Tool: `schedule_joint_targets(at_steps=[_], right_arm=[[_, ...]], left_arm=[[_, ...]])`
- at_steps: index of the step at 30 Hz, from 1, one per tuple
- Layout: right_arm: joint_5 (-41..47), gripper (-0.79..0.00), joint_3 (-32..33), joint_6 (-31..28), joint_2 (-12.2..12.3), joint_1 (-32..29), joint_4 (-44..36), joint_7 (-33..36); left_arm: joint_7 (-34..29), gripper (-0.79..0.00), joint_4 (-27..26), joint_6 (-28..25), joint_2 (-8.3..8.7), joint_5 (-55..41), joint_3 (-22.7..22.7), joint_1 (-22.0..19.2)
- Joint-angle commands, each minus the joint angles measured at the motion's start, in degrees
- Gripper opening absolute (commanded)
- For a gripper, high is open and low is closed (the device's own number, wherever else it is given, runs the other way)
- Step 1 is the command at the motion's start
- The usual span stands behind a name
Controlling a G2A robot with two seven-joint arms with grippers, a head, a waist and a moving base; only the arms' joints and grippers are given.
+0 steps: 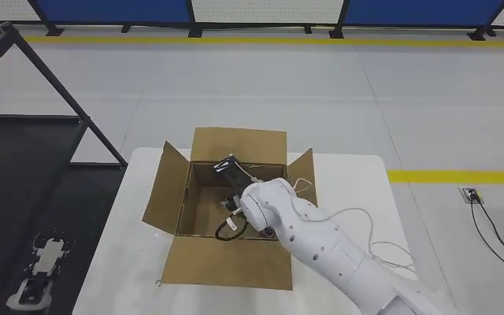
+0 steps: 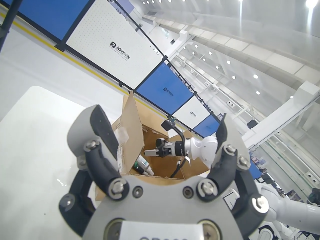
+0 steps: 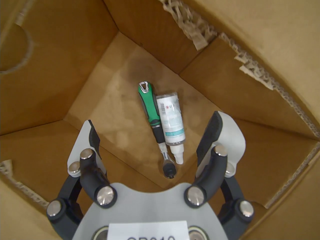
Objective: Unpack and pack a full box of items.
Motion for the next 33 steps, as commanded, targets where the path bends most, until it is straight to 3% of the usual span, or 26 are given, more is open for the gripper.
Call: schedule_joint_targets(at_steps=[1,3,5,6,7,8,11,16,29,31,33], right_arm=[[0.23,0.0,-0.97,-0.46,-1.08,1.25,3.65,1.34],[0.28,0.0,-2.06,-0.37,-2.36,2.21,7.18,2.12],[0.65,-0.065,-2.75,-0.1,-3.62,2.85,10.17,1.73],[0.93,-0.132,-2.98,-0.15,-4.21,3.09,11.53,1.26],[1.15,-0.397,-3.14,-0.25,-4.76,3.33,12.94,0.63],[1.49,-0.456,-3.2,-0.45,-5.27,3.56,14.36,0.04],[2.23,-0.382,-3.44,-1.18,-6.74,4.24,18.24,-1.07],[3.7,-0.422,-3.29,-2.95,-8.8,5.24,23.98,-2.54],[4.86,-0.397,-3.06,-6.67,-12.83,6.83,33.53,-4.01],[4.82,-0.388,-3.01,-6.88,-13.31,6.97,34.62,-4.29],[4.86,-0.32,-2.89,-6.89,-13.76,7.08,35.72,-4.66]], left_arm=[[-0.29,0.0,-0.1,-0.33,-0.04,-0.66,-0.34,0.37],[-0.72,0.0,-0.17,-0.52,-0.07,-1.23,-0.47,0.59],[-1.21,0.0,-0.18,-0.6,-0.08,-1.7,-0.59,0.67],[-1.35,0.0,-0.18,-0.6,-0.09,-1.81,-0.63,0.65],[-1.6,0.0,-0.19,-0.59,-0.1,-1.92,-0.61,0.64],[-1.8,0.0,-0.21,-0.63,-0.1,-2.06,-0.59,0.59],[-2.2,0.0,-0.16,-0.46,-0.11,-2.29,-0.57,0.37],[-2.57,0.0,-0.16,-0.33,-0.15,-2.3,-0.57,0.07],[-3.11,0.0,0.08,0.95,-0.23,-2.16,-0.6,-0.95],[-3.23,0.0,0.06,1.01,-0.24,-2.06,-0.54,-1.08],[-3.27,0.0,0.06,1.06,-0.25,-2.04,-0.52,-1.17]])
